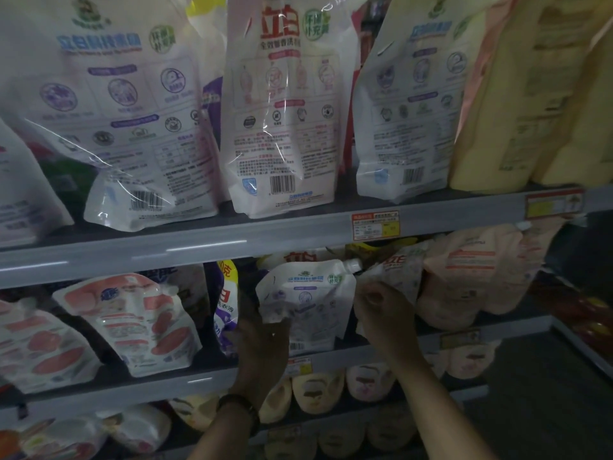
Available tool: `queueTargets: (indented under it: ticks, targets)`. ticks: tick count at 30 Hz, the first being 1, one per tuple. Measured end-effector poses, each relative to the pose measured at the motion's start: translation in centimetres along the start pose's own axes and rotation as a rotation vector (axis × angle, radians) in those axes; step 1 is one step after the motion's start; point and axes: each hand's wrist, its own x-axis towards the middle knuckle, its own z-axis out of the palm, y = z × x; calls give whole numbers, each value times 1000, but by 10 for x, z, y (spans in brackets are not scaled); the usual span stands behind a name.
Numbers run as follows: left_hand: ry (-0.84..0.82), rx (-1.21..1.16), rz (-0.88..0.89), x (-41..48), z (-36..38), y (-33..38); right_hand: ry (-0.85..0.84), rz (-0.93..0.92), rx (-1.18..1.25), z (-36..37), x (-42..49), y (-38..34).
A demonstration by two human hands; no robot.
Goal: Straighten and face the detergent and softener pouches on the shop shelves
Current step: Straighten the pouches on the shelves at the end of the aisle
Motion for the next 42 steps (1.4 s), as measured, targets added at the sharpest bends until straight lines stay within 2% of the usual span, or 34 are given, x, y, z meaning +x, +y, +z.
queueTargets:
  ticks: [3,7,10,12,21,26,30,36,42]
  targets:
    - [-64,-20,12,-30,-2,31,86,-8,65,-11,-6,-7]
    - [-243,-46,64,-37,10,36,172,-92,103,-25,-13,-20]
    - [-312,-38,110,-39,16,38,115,-206,56,-29,-6,-24]
    - [-330,-18,150,-38,21,41,57,-235,-14,-31,-1,-26]
    - [-382,19,244,-41,28,54,12,-295,-357,-35,22,-23]
    - [-386,34,271,-41,37,62,-6,-245,-353,-46,19,-15]
    - [-360,87,361,-40,44,68,-5,-205,-318,-55,12,-18]
    - [-382,92,503,-50,58,79,8,-227,-313,-63,5,-22]
    - [-422,182,564,-54,64,93,53,-264,-314,-66,3,-22]
